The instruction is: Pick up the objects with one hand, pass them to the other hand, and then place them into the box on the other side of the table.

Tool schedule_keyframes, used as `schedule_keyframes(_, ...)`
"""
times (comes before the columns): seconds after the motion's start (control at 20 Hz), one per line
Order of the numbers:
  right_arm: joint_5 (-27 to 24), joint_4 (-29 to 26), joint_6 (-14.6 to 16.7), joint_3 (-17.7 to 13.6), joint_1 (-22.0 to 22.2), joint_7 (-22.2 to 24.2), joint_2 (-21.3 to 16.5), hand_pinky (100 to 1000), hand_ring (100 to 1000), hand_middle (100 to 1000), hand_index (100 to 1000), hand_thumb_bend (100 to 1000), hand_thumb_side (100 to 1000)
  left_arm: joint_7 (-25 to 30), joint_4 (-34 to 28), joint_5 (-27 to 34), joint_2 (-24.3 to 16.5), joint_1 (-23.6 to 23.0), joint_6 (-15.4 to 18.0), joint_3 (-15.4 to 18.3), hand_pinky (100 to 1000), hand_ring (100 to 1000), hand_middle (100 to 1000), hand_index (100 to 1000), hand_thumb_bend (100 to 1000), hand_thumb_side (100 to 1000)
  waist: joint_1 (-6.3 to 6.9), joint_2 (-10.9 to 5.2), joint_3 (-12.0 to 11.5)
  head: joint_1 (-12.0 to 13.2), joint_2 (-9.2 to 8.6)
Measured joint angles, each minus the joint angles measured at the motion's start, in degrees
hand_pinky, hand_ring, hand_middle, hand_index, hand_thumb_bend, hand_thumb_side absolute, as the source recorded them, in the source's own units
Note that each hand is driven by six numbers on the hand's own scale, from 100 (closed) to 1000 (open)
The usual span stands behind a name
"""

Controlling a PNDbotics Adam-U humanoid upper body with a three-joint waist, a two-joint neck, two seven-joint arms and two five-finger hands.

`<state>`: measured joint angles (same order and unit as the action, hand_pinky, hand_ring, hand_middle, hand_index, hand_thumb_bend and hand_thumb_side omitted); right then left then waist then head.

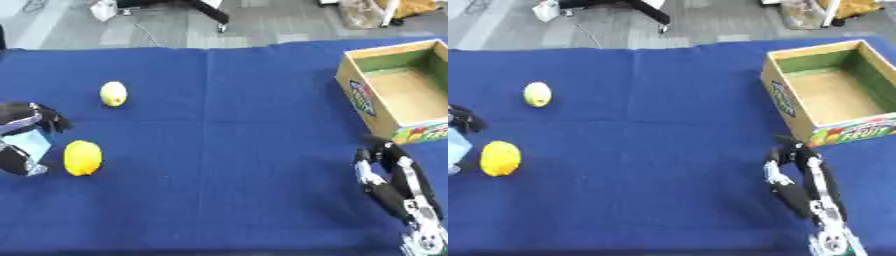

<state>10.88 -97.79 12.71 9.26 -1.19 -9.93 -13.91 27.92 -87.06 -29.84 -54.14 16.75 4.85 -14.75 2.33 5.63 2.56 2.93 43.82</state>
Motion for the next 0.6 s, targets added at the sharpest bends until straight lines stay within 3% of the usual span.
schedule_keyframes(0.6, 0.0, 0.0, 0.0, 0.3, 0.0, 0.0, 0.0, 790, 481, 489, 775, 100, 450, -0.1, 2.8, -0.1, 3.4, 0.9, 0.9, -1.0, 783, 652, 624, 745, 362, 100, 0.00, 0.00, 0.2, 0.1, 0.00)
